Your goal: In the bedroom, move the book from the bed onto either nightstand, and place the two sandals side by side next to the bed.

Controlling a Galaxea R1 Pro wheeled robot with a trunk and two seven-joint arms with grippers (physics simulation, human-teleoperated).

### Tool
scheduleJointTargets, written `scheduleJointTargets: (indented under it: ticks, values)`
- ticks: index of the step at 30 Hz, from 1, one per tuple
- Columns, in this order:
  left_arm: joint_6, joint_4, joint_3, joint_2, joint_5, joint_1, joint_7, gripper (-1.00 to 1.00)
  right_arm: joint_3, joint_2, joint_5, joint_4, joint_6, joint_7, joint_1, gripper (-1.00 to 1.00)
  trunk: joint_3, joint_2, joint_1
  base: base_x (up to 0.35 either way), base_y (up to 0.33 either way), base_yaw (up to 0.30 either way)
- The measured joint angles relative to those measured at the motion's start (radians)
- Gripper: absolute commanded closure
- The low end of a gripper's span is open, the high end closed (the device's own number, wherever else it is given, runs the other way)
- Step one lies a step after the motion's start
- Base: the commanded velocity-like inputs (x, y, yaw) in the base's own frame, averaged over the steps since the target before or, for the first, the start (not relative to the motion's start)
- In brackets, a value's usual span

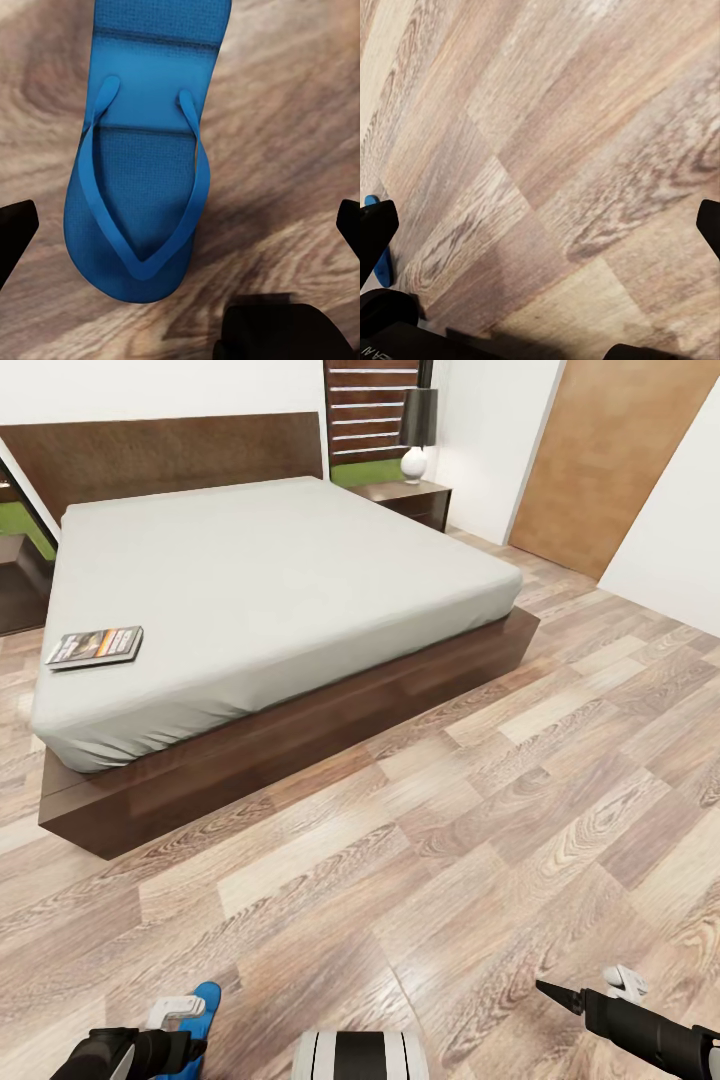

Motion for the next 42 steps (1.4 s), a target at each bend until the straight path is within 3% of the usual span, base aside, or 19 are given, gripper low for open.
scheduleJointTargets:
  ticks: [6,18,42]
  values:
    - [0.000,0.000,0.000,0.000,0.000,0.000,0.000,-1.00,0.000,0.000,0.000,0.000,0.000,0.000,0.000,-1.00,0.000,0.000,0.000,0.000,0.000,0.000]
    - [0.000,0.000,0.000,0.000,-0.001,0.000,0.000,-1.00,0.000,0.000,0.000,0.000,0.000,0.000,0.000,-1.00,-0.046,-0.003,0.005,0.000,0.000,0.000]
    - [-0.006,0.000,0.000,0.000,0.000,0.000,0.000,-1.00,0.000,0.000,0.000,0.000,0.000,0.000,0.000,-1.00,-0.046,-0.003,0.005,0.000,0.000,0.000]
